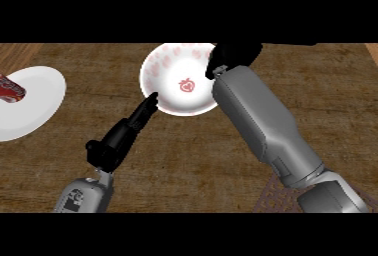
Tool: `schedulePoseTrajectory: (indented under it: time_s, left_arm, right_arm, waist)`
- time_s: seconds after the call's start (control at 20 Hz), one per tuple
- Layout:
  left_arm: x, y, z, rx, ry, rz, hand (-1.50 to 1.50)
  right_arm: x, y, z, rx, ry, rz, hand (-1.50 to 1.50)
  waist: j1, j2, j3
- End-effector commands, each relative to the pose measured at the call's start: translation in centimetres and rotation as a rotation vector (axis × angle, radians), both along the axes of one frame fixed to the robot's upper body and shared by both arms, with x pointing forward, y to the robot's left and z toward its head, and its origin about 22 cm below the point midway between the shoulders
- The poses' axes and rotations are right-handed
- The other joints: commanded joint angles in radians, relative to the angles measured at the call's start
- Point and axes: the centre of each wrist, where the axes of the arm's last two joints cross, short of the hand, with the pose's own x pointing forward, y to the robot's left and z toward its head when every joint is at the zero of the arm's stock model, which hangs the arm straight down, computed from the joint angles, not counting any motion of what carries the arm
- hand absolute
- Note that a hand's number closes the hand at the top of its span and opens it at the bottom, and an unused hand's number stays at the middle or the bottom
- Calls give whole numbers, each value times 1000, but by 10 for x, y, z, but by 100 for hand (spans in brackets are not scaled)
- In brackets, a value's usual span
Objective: Pick the squash from the placemat and place it in the bowl
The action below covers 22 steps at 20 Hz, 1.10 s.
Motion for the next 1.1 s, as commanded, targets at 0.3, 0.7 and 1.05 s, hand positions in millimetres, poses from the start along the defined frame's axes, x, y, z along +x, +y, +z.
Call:
schedulePoseTrajectory:
  time_s: [0.3, 0.7, 1.05]
  left_arm:
    - [-6, 3, -6, 13, 6, 17, 0]
    - [-7, 27, -4, 17, 7, 79, 0]
    - [-18, 32, -3, 15, 20, 113, 0]
  right_arm:
    - [-8, 2, -21, 219, -188, -62, -150]
    - [-4, -7, 2, 321, -496, -151, -150]
    - [-18, -36, -15, 435, -586, -238, -150]
  waist:
    - [-20, -3, -1]
    - [-77, -18, -1]
    - [-123, -44, 0]
